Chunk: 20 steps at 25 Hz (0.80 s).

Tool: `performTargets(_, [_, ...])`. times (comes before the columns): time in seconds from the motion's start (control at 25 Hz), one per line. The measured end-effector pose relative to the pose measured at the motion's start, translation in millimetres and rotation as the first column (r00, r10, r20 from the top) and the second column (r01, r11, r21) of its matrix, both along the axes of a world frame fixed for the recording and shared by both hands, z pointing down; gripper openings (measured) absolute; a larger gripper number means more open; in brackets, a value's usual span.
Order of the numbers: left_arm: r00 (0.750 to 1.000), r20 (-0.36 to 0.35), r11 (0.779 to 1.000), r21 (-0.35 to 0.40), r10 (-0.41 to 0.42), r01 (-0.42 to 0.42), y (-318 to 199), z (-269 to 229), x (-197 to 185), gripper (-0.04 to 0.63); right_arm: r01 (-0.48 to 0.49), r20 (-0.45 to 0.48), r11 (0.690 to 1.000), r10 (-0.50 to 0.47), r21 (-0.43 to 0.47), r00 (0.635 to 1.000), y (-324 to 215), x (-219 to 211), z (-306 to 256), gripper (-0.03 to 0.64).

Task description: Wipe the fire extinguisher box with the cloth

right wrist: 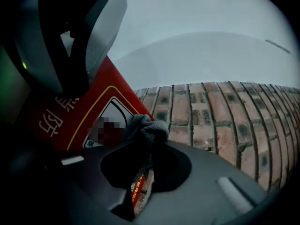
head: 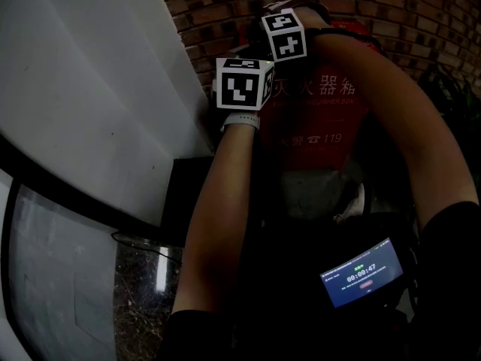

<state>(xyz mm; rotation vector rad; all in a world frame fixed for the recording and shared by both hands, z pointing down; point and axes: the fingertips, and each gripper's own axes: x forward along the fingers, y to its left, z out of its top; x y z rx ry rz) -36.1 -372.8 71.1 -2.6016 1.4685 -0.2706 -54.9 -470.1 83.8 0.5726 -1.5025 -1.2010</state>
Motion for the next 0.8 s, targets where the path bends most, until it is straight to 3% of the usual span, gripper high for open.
performTargets(0.2, [1.000, -0.008, 1.000, 0.005, -0.017, 0.017, 0.6, -0.1, -0.5, 0.002, -0.031, -0.054, 0.999, 0.031, -0.005, 0.998, -1.9, 8.1, 3.9, 0.031])
performTargets(0.32, [1.000, -0.009, 1.000, 0.007, -0.029, 0.029, -0.1, -1.1, -0.3, 0.002, -0.054, -0.036, 0.999, 0.053, -0.007, 0.998, -1.3, 20.7, 2.7, 0.031])
performTargets(0.8, [0.997, -0.006, 0.997, -0.011, -0.074, 0.074, -2.9, -0.6, -1.5, 0.002, -0.144, -0.034, 0.989, 0.144, -0.008, 0.989, 9.0, 111.3, 2.4, 0.031])
